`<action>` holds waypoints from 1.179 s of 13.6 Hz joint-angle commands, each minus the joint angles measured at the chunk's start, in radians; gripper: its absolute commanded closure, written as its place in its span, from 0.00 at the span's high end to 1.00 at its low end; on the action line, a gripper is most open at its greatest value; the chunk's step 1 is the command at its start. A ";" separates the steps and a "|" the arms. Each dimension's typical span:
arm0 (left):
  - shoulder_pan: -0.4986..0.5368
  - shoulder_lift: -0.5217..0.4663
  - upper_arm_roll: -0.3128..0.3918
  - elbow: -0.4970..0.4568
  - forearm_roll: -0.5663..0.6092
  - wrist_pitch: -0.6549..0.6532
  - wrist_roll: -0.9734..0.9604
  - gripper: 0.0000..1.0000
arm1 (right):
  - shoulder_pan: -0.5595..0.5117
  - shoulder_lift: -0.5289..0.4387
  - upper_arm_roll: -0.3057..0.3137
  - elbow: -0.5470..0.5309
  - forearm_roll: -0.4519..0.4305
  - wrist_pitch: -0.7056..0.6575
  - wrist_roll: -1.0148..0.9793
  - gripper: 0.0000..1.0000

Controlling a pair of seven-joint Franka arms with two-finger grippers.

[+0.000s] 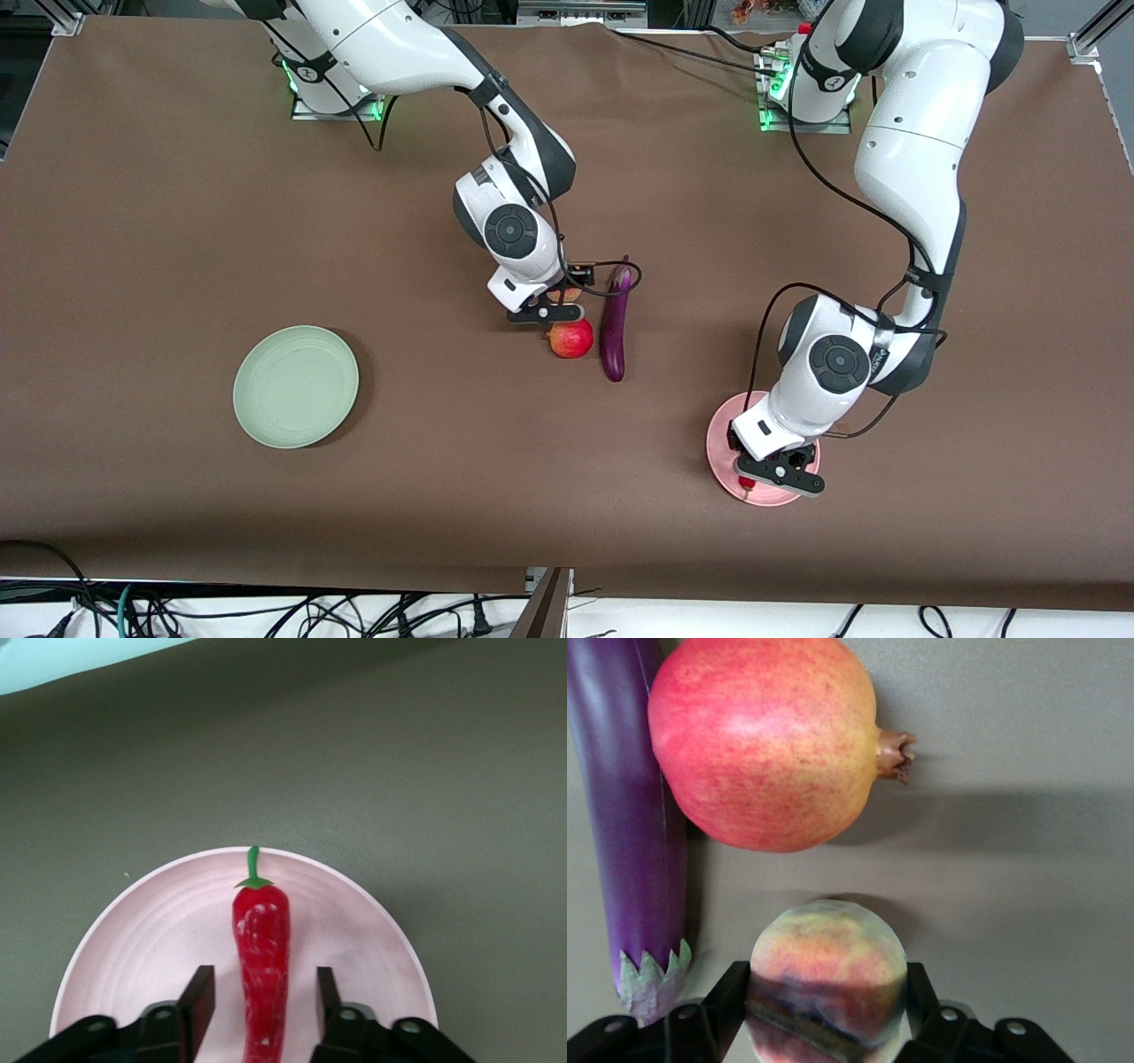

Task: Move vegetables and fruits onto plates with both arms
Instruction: 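Release the chili on the pink plate while the right gripper lifts the peach, then place the peach on the green plate while the left gripper reaches the eggplant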

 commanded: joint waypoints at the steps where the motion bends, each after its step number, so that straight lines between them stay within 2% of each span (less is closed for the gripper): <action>1: 0.013 0.000 -0.013 0.026 -0.079 -0.017 0.032 1.00 | 0.003 -0.003 -0.013 0.009 -0.013 0.005 -0.011 0.19; 3: 0.017 -0.016 -0.016 0.020 -0.107 -0.026 0.030 1.00 | -0.032 -0.061 -0.031 0.010 -0.013 -0.067 -0.033 0.19; 5: 0.018 -0.055 -0.016 0.018 -0.142 -0.124 0.024 1.00 | -0.081 -0.124 -0.068 0.010 -0.013 -0.180 -0.110 0.16; 7: 0.021 -0.101 -0.013 0.018 -0.189 -0.282 0.016 1.00 | -0.086 -0.143 -0.187 0.010 -0.015 -0.260 -0.242 0.15; 9: 0.040 -0.130 -0.014 0.020 -0.229 -0.475 0.015 1.00 | -0.100 -0.141 -0.301 0.010 -0.012 -0.262 -0.414 0.15; 10: 0.047 -0.148 -0.013 0.018 -0.254 -0.573 0.016 1.00 | -0.135 -0.138 -0.338 0.010 -0.010 -0.259 -0.524 0.15; 13: 0.020 -0.191 -0.037 0.009 -0.304 -0.782 -0.028 1.00 | -0.300 -0.130 -0.352 0.010 -0.012 -0.250 -0.776 0.15; 16: 0.012 -0.251 -0.132 -0.096 -0.289 -0.789 -0.053 1.00 | -0.387 -0.095 -0.352 0.010 -0.018 -0.201 -0.913 0.15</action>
